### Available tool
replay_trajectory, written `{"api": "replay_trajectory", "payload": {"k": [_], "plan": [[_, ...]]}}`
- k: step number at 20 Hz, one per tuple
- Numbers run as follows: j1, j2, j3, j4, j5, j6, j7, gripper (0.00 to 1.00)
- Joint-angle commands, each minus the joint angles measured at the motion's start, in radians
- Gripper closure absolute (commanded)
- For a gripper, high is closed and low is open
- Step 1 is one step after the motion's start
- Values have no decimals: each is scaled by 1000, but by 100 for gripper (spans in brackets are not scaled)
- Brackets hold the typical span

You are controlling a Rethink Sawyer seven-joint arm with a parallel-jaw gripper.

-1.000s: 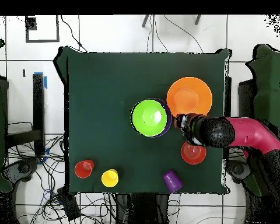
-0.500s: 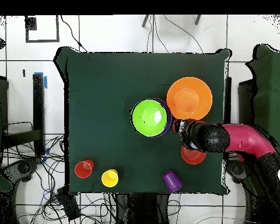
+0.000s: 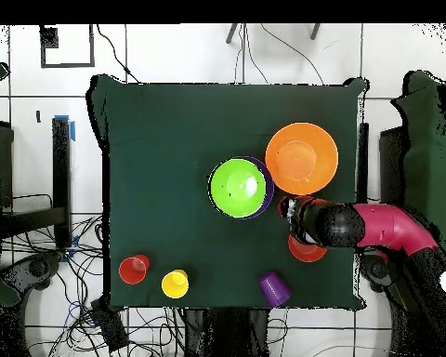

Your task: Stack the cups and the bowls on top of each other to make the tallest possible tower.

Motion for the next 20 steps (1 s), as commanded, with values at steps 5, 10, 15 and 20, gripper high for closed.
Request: {"api": "replay_trajectory", "payload": {"k": [5, 10, 15, 20], "plan": [[70, 5, -85, 25, -68, 23, -68, 0], [83, 14, -102, 19, -60, 41, -65, 0], [82, 10, -129, 37, -67, 22, -48, 0], [81, 28, -156, 28, -76, 8, -47, 0]]}}
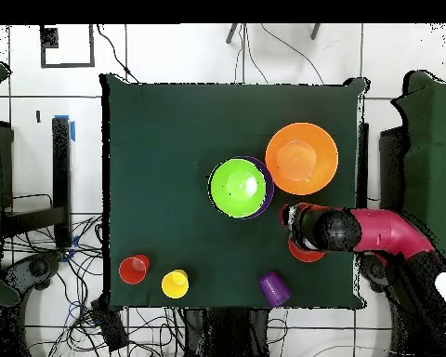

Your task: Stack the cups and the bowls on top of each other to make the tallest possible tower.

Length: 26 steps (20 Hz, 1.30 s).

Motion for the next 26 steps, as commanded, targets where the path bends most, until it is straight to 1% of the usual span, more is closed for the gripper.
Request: {"api": "replay_trajectory", "payload": {"k": [1, 7, 11, 15, 20, 26], "plan": [[45, 35, -82, 23, -71, 7, -48, 0], [56, 61, -108, -24, -80, 29, -69, 0], [60, 93, -125, -53, -88, 20, -75, 0], [62, 123, -141, -62, -97, -7, -67, 0], [68, 131, -158, -37, -105, -51, -44, 0], [82, 170, -182, -38, -126, -102, -13, 0]]}}
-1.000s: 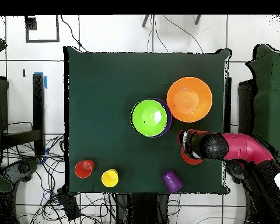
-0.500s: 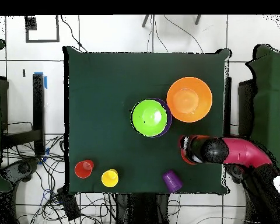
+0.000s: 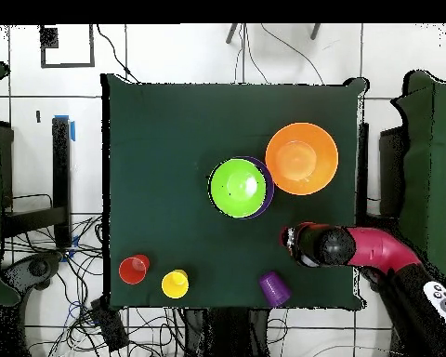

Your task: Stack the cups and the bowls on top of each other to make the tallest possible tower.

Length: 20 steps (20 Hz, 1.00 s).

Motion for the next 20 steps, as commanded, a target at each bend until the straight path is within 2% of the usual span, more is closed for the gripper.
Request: {"api": "replay_trajectory", "payload": {"k": [1, 7, 12, 20], "plan": [[73, 66, -55, -35, -109, -104, -8, 0], [74, 38, -76, 0, -114, -120, -13, 0], [75, 22, -113, 55, -143, -178, 14, 0], [81, 0, -151, 78, -148, -201, 4, 0]]}}
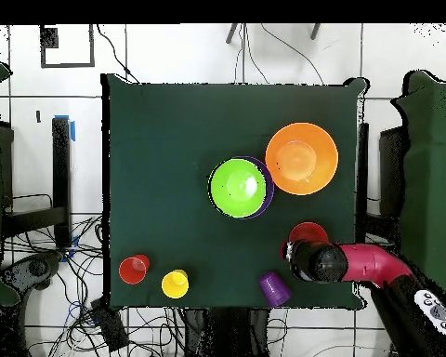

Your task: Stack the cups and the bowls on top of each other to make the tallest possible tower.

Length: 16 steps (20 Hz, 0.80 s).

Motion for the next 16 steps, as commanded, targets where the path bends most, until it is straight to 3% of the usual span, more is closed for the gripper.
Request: {"api": "replay_trajectory", "payload": {"k": [1, 16], "plan": [[50, -27, -43, 47, -78, -72, 2, 0], [73, 84, -55, -64, -71, -94, -23, 0]]}}
